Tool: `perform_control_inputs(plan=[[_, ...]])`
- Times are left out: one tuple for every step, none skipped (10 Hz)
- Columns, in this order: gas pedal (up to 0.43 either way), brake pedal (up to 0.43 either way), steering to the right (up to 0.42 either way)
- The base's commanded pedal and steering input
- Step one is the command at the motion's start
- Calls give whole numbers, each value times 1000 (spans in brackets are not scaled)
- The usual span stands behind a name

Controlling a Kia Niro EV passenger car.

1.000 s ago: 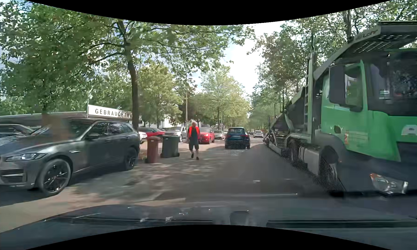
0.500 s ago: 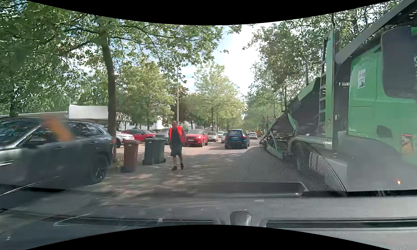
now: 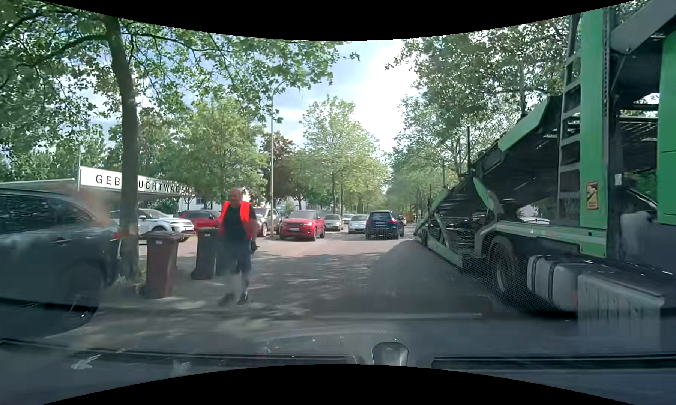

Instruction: Follow the waypoints while adhering to traffic rules and regulations

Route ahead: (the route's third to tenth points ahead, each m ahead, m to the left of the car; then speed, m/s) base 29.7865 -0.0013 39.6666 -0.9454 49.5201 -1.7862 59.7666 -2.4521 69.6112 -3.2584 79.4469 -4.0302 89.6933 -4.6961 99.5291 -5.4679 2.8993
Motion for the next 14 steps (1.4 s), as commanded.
perform_control_inputs(plan=[[287,0,46],[287,0,33],[287,0,18],[287,0,9],[287,0,5],[287,0,4],[287,0,4],[287,0,4],[299,0,4],[299,0,8],[299,0,10],[299,0,10],[299,0,10],[299,0,10]])
